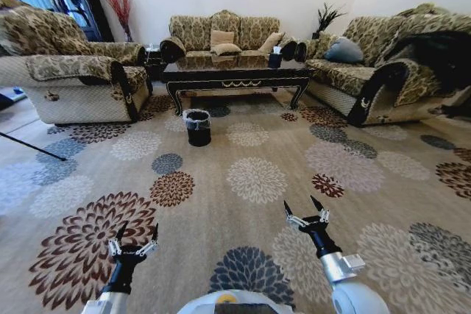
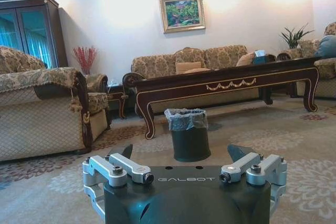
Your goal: Move to the front of the table and pick up the trash from the floor, then place it into the trash bin.
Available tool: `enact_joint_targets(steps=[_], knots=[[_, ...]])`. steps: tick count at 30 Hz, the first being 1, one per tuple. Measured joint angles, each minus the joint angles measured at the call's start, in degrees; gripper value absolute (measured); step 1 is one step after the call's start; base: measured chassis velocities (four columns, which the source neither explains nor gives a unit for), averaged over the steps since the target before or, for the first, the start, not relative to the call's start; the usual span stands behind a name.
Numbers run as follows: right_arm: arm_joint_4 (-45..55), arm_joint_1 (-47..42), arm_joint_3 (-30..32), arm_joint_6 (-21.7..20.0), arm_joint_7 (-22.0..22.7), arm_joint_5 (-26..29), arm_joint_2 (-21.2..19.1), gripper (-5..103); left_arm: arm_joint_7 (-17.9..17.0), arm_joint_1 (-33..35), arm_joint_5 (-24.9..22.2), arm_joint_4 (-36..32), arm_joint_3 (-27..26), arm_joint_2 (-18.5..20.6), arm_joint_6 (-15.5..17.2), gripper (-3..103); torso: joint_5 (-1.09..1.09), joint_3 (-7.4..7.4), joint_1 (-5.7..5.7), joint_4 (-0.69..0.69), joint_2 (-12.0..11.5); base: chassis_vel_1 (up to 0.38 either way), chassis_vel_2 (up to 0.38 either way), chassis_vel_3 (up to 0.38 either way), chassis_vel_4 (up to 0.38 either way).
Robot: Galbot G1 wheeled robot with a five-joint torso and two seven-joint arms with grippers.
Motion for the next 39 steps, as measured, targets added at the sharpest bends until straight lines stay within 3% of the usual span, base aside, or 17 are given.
enact_joint_targets(steps=[9,26,39], knots=[[0.0,0.0,0.0,0.0,0.0,0.0,0.0,100,0.0,0.0,0.0,0.0,0.0,0.0,0.0,100,0.00,0.20,0.01,0.00,0.2,0.000,0.000,0.000,0.000],[0.0,0.0,0.0,0.0,0.0,0.0,0.0,100,0.0,0.0,0.0,0.0,0.0,0.0,0.0,100,0.01,3.98,0.38,0.00,4.4,0.000,0.000,0.000,0.000],[0.0,0.0,0.0,0.0,0.0,0.0,0.0,100,0.0,0.0,0.0,0.0,0.0,0.0,0.0,100,0.00,5.75,0.90,0.00,6.6,0.000,0.000,0.000,0.000]])
